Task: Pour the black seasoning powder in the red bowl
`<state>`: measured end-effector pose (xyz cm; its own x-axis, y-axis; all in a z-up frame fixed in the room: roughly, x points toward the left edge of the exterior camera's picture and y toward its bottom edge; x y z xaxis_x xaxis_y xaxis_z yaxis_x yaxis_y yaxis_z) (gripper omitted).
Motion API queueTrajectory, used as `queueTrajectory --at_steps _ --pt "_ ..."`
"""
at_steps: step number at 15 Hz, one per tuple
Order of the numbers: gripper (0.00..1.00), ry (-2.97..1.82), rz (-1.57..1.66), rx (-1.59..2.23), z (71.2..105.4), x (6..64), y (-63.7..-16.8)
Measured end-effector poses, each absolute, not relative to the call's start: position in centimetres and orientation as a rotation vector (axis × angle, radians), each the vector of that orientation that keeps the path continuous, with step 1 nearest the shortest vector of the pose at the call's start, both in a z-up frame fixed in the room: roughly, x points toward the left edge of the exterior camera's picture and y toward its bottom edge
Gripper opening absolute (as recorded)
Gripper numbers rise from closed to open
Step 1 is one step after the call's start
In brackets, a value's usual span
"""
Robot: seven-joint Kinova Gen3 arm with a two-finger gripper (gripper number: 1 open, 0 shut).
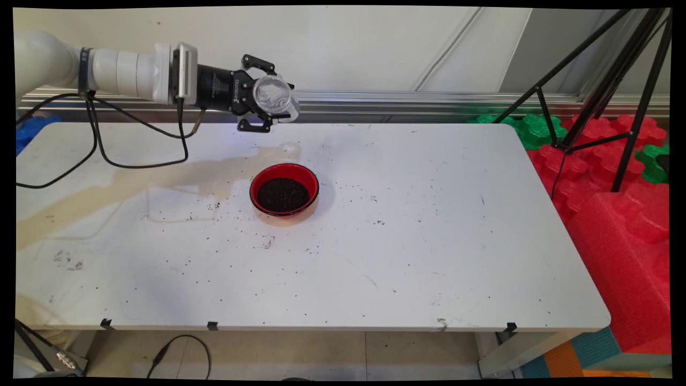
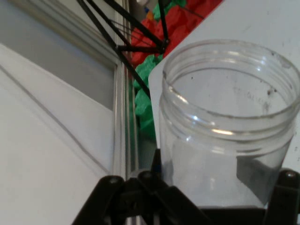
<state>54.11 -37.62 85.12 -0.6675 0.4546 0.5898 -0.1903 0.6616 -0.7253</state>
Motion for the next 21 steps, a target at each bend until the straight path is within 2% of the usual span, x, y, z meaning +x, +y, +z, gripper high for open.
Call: queueTrajectory --at_steps 13,21 --pt "0.00 -1.948 0.706 0.274 87.8 53.0 -37.7" --pt "0.00 -1.906 0.577 0.369 89.0 51.8 -37.4"
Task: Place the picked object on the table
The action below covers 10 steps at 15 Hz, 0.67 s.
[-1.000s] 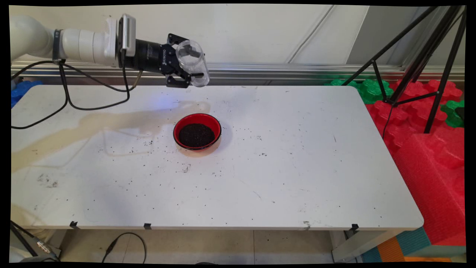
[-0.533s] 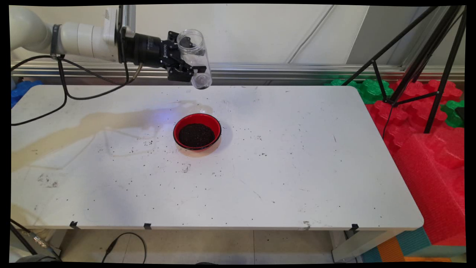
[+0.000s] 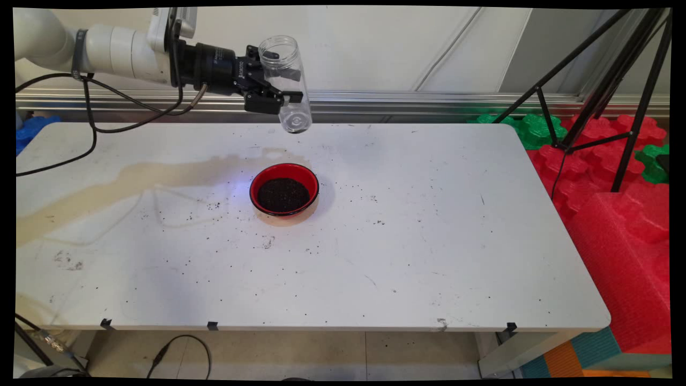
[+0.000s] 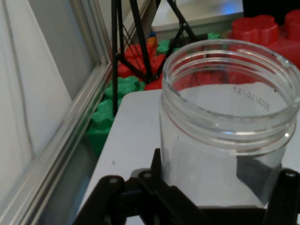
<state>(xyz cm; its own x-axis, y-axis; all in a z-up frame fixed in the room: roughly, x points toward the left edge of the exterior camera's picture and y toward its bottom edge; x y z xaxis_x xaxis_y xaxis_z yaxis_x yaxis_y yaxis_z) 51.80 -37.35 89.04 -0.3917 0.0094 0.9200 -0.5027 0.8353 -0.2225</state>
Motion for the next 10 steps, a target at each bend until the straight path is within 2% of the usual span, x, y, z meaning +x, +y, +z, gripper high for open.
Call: queueTrajectory --at_steps 10 --pt "0.00 -1.892 0.413 0.383 89.6 49.1 -35.0"
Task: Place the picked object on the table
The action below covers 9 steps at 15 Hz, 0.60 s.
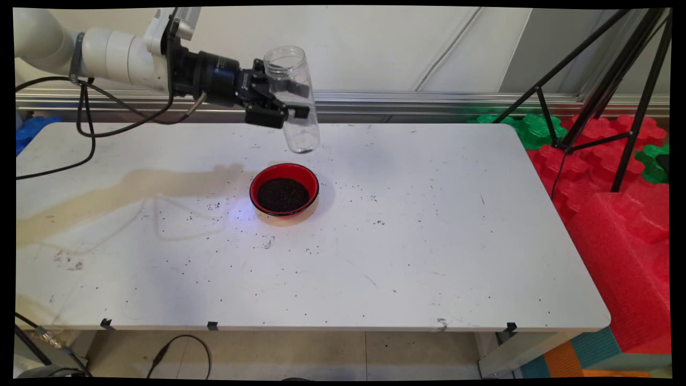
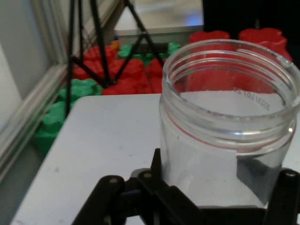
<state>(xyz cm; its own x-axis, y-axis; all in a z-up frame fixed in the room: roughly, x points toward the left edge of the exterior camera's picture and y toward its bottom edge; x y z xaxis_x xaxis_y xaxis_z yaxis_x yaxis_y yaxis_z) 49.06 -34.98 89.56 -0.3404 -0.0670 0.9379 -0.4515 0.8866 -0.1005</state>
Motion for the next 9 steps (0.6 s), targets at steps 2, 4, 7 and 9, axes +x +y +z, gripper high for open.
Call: queueTrajectory --at_steps 2,4,7,9 --pt "0.00 -1.895 0.378 0.378 89.3 48.5 -34.3" --pt "0.00 -1.902 0.344 0.371 88.9 47.9 -33.4" --pt "0.00 -1.917 0.300 0.360 88.0 47.1 -32.2" --pt "0.00 -1.925 0.278 0.355 87.3 46.7 -31.6"
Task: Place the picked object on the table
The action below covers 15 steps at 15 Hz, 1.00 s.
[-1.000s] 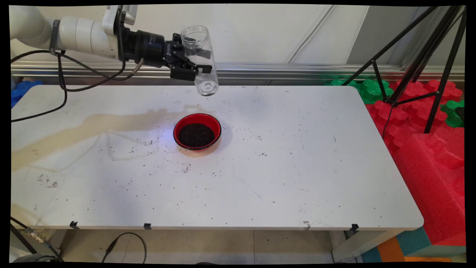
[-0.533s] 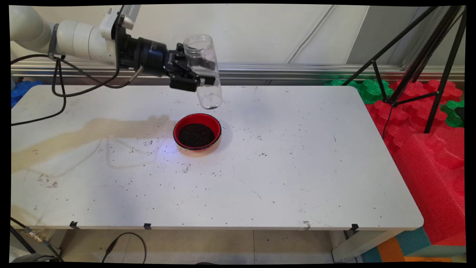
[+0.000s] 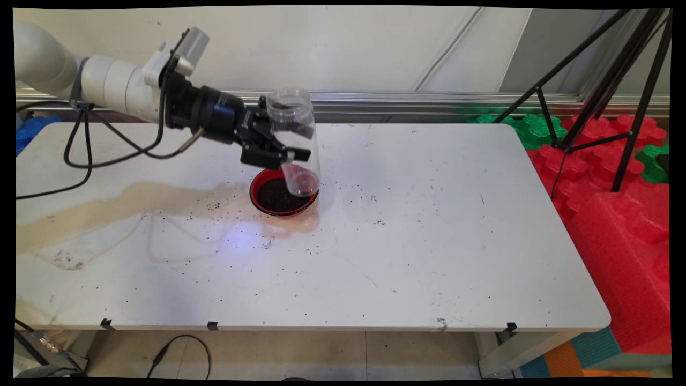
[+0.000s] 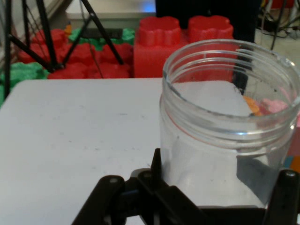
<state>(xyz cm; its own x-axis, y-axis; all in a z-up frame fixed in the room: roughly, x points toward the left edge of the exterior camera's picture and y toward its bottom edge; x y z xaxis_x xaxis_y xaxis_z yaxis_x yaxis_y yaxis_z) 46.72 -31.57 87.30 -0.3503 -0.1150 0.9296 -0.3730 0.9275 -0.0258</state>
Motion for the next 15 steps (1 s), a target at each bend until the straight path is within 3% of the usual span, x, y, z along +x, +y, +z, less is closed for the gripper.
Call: queueTrajectory --at_steps 15 --pt "0.00 -1.998 0.176 0.314 81.1 45.1 -28.4"
